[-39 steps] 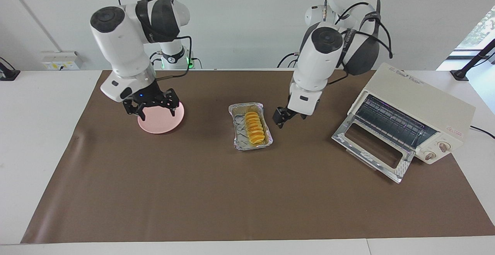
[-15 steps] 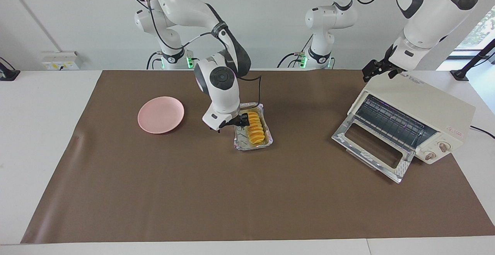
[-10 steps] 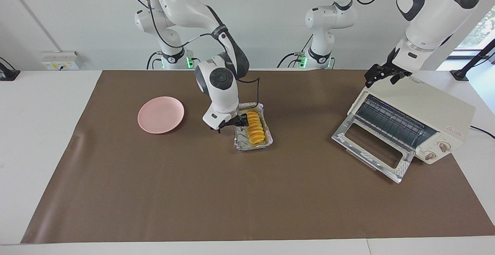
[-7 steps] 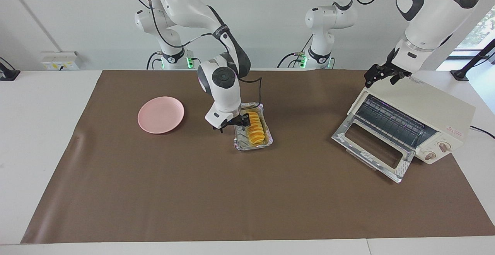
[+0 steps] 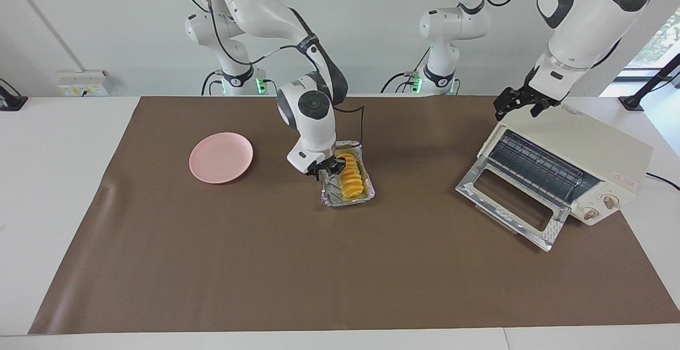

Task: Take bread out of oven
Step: 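Lift the foil tray with the right gripper, then carry the foil tray beside the pink plate and set it down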

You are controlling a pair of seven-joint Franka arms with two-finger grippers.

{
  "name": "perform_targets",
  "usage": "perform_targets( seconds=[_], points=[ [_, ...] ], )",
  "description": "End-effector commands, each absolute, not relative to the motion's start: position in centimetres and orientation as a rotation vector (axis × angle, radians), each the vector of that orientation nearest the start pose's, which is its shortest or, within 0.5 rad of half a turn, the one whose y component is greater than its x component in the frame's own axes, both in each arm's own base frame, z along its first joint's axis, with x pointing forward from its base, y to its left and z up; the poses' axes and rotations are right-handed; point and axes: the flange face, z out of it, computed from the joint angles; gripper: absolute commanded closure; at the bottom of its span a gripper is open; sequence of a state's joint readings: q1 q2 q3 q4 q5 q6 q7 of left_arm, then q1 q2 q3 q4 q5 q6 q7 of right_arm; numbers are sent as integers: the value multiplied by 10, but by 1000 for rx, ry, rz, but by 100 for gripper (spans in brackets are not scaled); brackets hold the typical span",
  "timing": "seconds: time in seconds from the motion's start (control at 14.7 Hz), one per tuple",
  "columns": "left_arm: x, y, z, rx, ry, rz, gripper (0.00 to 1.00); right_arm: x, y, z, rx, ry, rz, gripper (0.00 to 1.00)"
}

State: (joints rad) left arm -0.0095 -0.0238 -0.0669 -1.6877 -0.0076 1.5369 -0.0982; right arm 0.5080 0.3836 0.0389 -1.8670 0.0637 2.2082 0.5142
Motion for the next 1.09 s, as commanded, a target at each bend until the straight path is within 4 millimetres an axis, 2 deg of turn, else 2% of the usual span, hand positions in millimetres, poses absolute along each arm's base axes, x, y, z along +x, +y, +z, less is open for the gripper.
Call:
perform_targets(
  seconds=[0.0,0.14,0.2,0.34,0.48,0.54,0.68,0.75,0.95,1.02],
  points=[
    [546,-40,575,-3139,14,230,0,532,320,315,-3089,63,88,100],
    [547,-38,575,-3142,45,238,0,538,318,320,-3080,78,68,100],
    [547,-38,575,-3141,60,240,0,547,312,330,-3070,104,41,100],
    [546,-36,573,-3143,84,259,0,574,278,355,-3052,161,-3,100],
    [550,-26,572,-3147,65,255,0,602,231,380,-3027,138,-58,100],
    [552,-27,564,-3147,67,288,0,620,196,396,-3001,148,-61,100],
    [546,-41,566,-3144,94,289,0,647,131,421,-2958,107,-89,100],
    [543,-40,571,-3146,91,272,0,656,98,425,-2957,96,-114,100],
    [541,-39,576,-3145,89,260,0,666,28,424,-2963,93,-161,100],
    [541,-39,578,-3145,84,253,0,668,11,417,-2964,116,-157,100]
  ],
)
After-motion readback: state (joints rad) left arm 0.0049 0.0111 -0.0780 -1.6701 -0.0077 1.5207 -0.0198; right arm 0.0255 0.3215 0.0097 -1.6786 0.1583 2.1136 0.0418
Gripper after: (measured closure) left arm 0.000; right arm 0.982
